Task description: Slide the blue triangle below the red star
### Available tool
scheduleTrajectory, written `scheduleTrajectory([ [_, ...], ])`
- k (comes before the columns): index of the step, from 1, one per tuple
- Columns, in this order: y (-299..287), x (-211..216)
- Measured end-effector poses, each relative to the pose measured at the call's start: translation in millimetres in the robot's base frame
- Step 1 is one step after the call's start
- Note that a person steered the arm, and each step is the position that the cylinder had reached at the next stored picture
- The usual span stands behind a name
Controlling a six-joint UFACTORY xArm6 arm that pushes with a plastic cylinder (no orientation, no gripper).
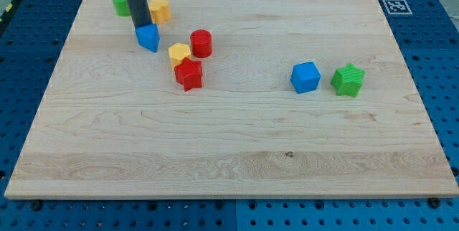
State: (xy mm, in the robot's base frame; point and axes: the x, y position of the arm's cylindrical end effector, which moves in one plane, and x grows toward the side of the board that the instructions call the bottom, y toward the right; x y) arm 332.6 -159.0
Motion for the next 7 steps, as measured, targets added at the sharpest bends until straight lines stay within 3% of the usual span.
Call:
scheduleTrajectory([
  [2, 0, 78],
  [4, -16, 115],
  [5, -44, 86],
  [6, -33, 29],
  [7, 7, 19],
])
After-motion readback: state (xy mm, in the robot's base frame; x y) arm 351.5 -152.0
